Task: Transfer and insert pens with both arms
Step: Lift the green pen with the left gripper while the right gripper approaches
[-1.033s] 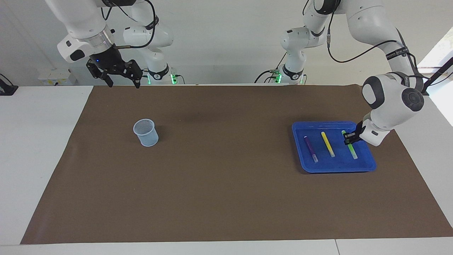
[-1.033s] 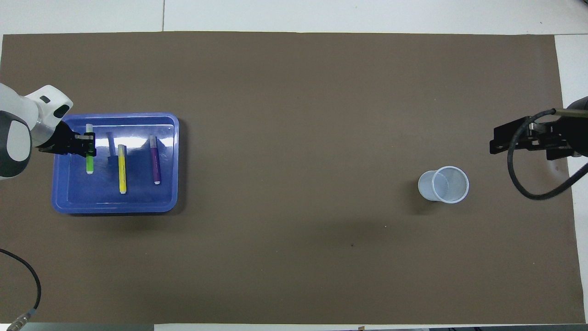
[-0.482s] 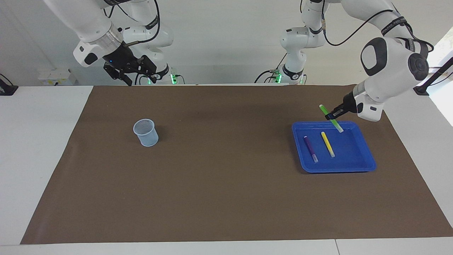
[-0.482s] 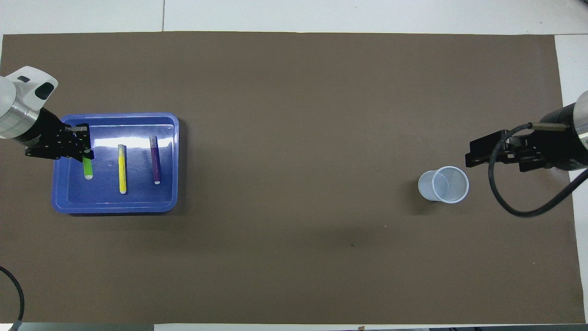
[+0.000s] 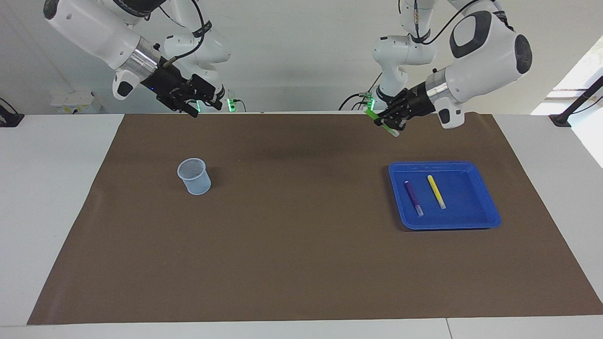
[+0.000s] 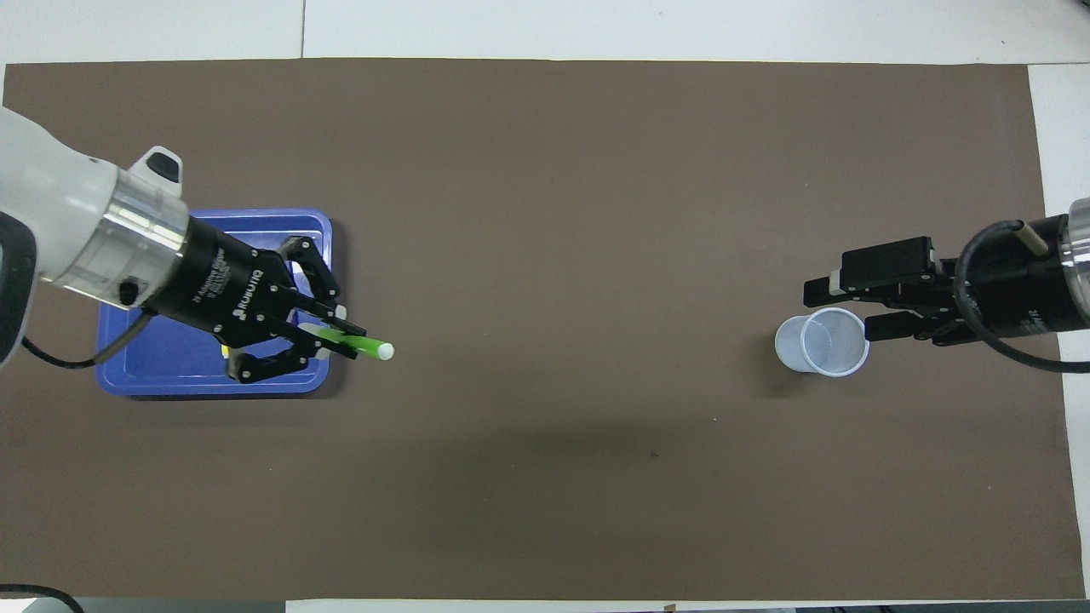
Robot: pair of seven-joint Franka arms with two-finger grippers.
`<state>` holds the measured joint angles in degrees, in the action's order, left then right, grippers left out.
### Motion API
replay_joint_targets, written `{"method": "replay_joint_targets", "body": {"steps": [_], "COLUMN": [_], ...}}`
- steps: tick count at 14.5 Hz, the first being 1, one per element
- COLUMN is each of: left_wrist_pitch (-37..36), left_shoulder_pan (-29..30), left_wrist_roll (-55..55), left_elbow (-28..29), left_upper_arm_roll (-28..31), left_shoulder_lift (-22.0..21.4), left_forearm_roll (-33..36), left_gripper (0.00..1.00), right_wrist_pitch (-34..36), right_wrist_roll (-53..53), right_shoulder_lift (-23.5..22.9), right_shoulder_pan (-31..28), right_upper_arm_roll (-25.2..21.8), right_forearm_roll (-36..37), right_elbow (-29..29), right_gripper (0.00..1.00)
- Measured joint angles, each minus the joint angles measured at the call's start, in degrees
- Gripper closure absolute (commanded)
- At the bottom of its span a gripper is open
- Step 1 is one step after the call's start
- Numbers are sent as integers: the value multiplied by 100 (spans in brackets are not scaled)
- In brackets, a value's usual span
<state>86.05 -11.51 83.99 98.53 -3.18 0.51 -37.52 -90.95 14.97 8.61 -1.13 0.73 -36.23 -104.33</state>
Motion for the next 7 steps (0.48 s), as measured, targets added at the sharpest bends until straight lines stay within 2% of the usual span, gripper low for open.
{"method": "replay_joint_targets", "body": {"steps": [4,7], "left_wrist_pitch": [1015,1990], "left_shoulder_pan": [-704,-1135], "left_wrist_roll": [1313,1892], "left_elbow": [345,906], "left_upper_arm_roll": [-5,-4], "left_shoulder_lift": [-39,-238], "left_forearm_roll": [-768,-1447], "left_gripper": [100,100], "right_wrist_pitch": [-396,-722], "right_wrist_roll": [630,778], "right_shoulder_lift": [237,322], "right_shoulder_pan": [9,64], "right_upper_arm_roll": [40,69], "right_forearm_roll": [-775,-992], "right_elbow": [-418,-602], "right_gripper": [0,0]}}
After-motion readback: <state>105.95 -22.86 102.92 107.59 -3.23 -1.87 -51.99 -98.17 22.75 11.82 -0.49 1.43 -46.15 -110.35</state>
